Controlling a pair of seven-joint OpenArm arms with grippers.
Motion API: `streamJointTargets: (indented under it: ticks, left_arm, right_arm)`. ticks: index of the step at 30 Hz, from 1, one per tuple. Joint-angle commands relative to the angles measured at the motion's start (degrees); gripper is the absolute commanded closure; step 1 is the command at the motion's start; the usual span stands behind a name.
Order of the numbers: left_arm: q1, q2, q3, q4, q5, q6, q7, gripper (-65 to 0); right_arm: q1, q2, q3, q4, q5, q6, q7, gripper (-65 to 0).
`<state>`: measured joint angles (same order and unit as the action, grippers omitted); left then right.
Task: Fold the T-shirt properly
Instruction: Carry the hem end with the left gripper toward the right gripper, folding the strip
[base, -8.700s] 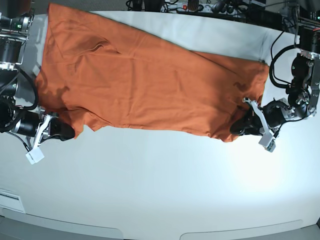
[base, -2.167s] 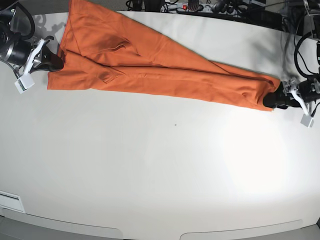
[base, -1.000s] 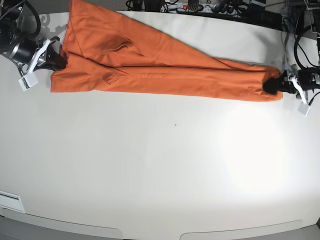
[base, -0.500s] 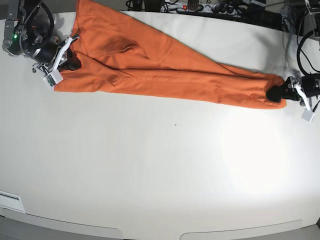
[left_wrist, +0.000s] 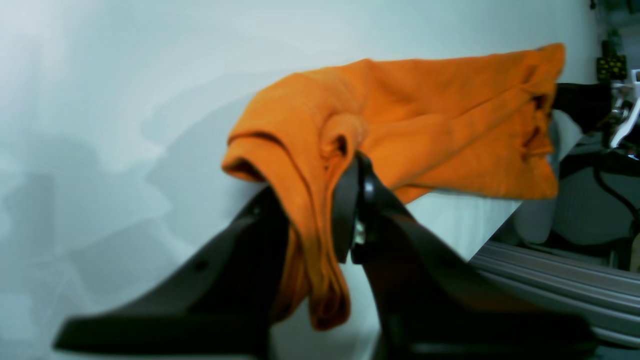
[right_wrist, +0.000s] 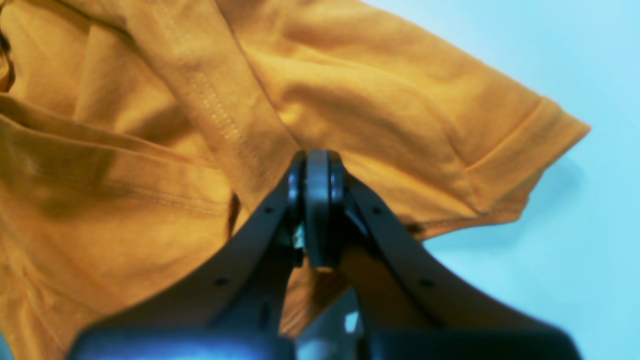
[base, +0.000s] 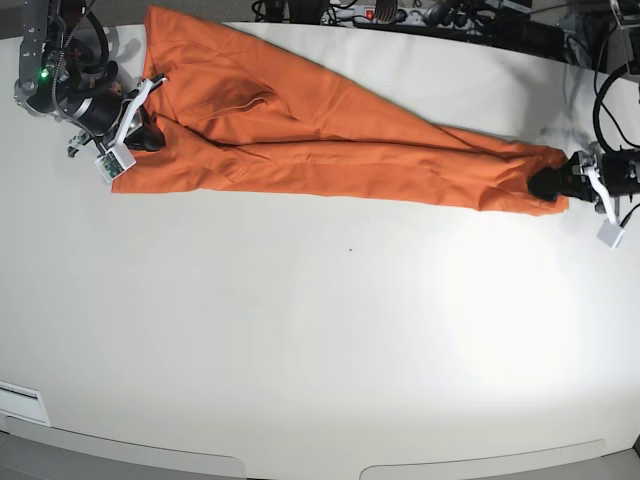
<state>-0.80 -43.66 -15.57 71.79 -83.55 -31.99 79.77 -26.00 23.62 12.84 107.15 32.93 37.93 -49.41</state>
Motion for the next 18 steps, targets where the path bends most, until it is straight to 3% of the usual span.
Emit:
streamJointTargets:
  ticks: [1, 11, 18]
  left_arm:
    - [-0.96, -1.6, -0.68, 2.54, -1.45, 0.48, 0.23, 0.0]
    - [2.6, -0.39, -0.68, 24.09, -1.45, 0.46, 0.23, 0.0]
    - [10.34, 4.87, -0.68, 40.06, -1.45, -1.2, 0.23, 0.0]
  right_arm:
    - [-0.2, 0.68, 0.22, 0.44, -1.68, -0.52, -1.09, 0.0]
    - [-0.2, 0.68, 0.22, 0.44, -1.73, -2.03, -1.14, 0.0]
    - [-0.2, 0.68, 0.22, 0.44, -1.7, -2.03, -1.14, 0.0]
